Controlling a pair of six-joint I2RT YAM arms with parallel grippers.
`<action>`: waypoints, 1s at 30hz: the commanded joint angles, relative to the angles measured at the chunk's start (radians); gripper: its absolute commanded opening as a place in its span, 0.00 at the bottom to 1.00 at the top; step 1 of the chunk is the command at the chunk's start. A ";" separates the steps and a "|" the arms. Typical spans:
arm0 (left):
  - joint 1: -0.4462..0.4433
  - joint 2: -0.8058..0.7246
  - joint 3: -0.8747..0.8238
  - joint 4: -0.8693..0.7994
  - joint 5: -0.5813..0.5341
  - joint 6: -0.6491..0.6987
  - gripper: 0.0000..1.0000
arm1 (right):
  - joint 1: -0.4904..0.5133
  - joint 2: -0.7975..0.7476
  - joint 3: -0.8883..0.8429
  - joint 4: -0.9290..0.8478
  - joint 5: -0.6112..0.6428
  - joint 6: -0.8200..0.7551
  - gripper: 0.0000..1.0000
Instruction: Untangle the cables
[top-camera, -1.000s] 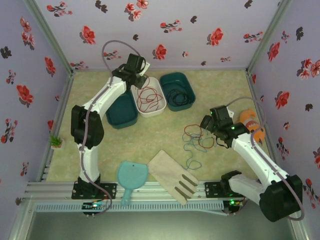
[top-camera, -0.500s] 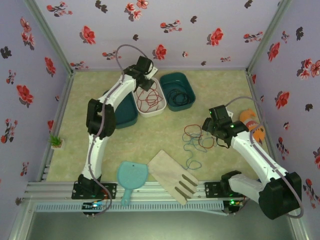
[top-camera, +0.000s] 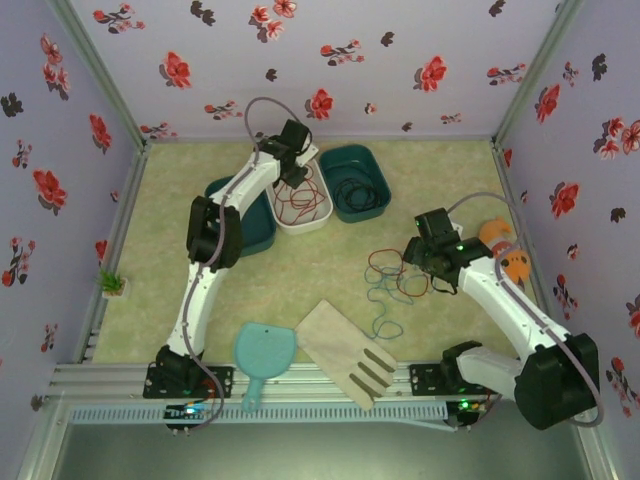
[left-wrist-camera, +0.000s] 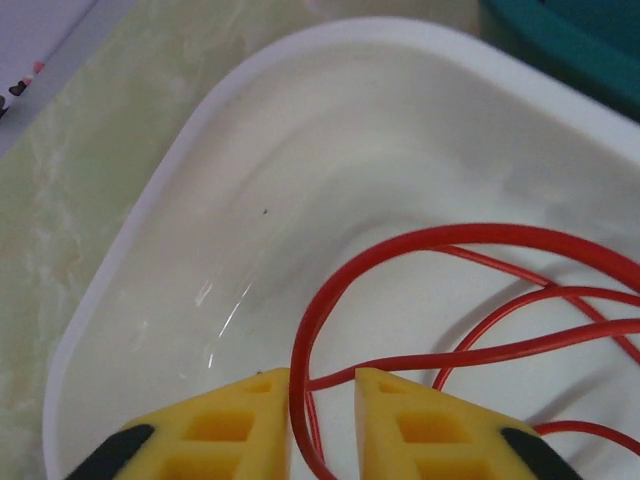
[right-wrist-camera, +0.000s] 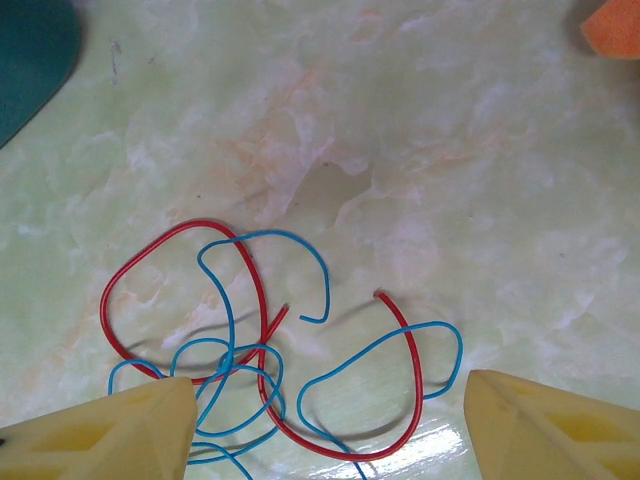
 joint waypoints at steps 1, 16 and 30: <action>0.003 -0.005 0.040 -0.024 -0.047 0.028 0.32 | -0.007 0.018 0.038 -0.013 -0.014 -0.013 0.71; 0.001 -0.086 0.101 -0.019 -0.126 0.020 0.56 | -0.007 0.049 0.062 -0.001 -0.019 -0.018 0.71; -0.003 -0.109 -0.006 -0.021 0.005 -0.088 0.51 | -0.005 0.042 0.047 -0.002 -0.009 -0.009 0.71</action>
